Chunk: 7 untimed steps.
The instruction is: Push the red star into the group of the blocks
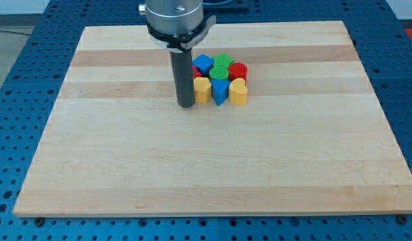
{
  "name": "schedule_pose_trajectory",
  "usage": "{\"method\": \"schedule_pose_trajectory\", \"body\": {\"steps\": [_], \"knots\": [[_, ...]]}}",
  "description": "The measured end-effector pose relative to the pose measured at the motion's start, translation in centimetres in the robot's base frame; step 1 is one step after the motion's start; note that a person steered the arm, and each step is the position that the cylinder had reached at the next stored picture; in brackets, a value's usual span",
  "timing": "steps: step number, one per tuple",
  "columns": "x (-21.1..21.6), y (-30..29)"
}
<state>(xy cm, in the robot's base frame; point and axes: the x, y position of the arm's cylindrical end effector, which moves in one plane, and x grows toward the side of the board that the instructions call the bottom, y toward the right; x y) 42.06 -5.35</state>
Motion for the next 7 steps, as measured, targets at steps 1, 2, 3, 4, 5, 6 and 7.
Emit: {"method": "schedule_pose_trajectory", "body": {"steps": [1,2,3,4,5,6,7], "knots": [[0.0,-0.1],[0.0,-2.4],[-0.6,-3.9],[-2.8,-4.0],[-4.5,-3.8],[-4.9,-3.5],[-4.9,-3.2]]}}
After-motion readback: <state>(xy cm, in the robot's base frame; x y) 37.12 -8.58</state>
